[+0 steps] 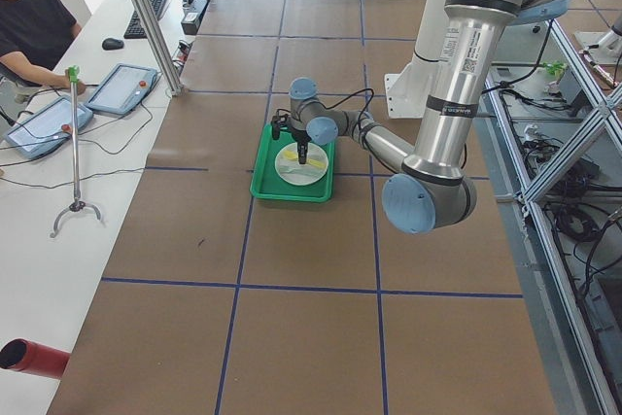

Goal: Place spoon
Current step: 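Lower the left gripper and grasp the yellow spoon on the white plate, then carry the yellow spoon off the plate to the tray beside it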

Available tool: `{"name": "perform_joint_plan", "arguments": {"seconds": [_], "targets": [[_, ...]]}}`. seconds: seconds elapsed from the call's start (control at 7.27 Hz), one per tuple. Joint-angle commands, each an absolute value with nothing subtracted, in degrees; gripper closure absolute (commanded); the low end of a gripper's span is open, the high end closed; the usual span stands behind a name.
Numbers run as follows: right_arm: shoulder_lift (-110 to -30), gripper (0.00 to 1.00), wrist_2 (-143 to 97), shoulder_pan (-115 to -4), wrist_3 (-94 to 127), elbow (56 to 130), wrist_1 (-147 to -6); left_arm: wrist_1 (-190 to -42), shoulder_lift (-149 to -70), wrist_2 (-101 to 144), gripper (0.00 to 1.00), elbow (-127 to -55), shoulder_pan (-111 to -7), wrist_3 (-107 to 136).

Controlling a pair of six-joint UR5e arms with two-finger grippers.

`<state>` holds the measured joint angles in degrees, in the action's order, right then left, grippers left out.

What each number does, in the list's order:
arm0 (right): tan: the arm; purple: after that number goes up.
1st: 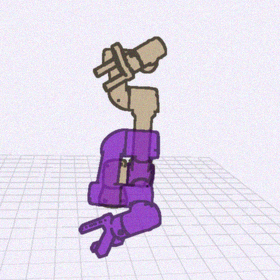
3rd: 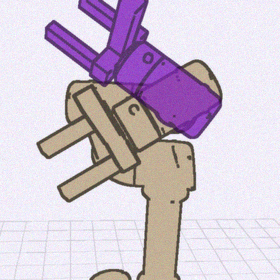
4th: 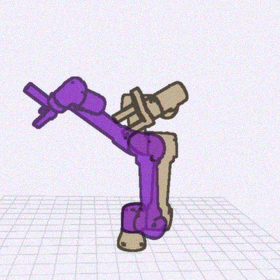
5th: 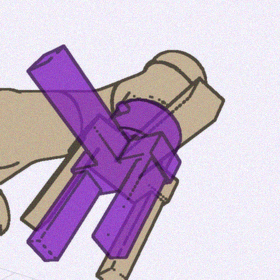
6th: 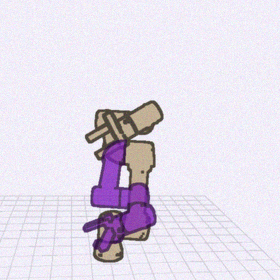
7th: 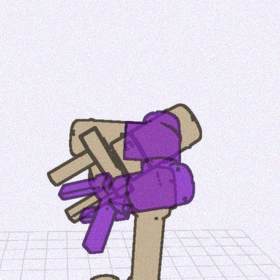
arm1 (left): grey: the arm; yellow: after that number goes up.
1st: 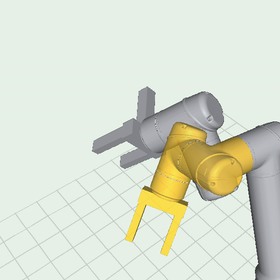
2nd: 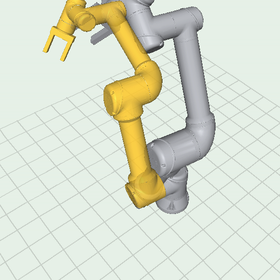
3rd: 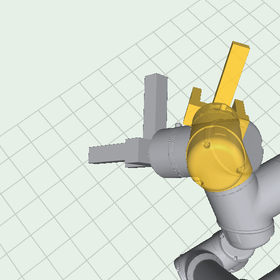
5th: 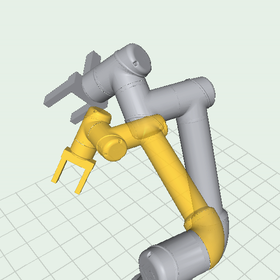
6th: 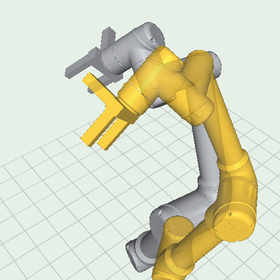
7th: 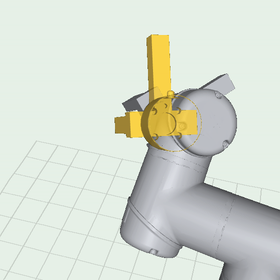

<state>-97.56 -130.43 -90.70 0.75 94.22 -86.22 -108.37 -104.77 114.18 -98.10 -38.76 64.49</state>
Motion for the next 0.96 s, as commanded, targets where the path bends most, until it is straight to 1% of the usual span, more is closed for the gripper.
{"name": "perform_joint_plan", "arguments": {"seconds": [0.0,0.14,0.41,0.83], "targets": [[-97.6,0.0,-130.4,-90.7,0.7,94.2,-86.2,-108.4,-104.3,114.2,0.79,-98.2,-38.8,64.2],[-97.6,0.0,-130.4,-90.7,0.8,94.2,-86.2,-108.5,-103.5,114.2,0.8,-98.3,-38.8,64.0],[-97.6,0.0,-130.4,-90.7,0.8,94.2,-86.2,-108.5,-103.4,114.2,0.88,-99.3,-38.8,63.8],[-97.6,0.0,-130.4,-90.7,0.8,94.2,-86.2,-107.1,-101.4,115.3,0.94,-105.6,-39.9,62.5]]}}
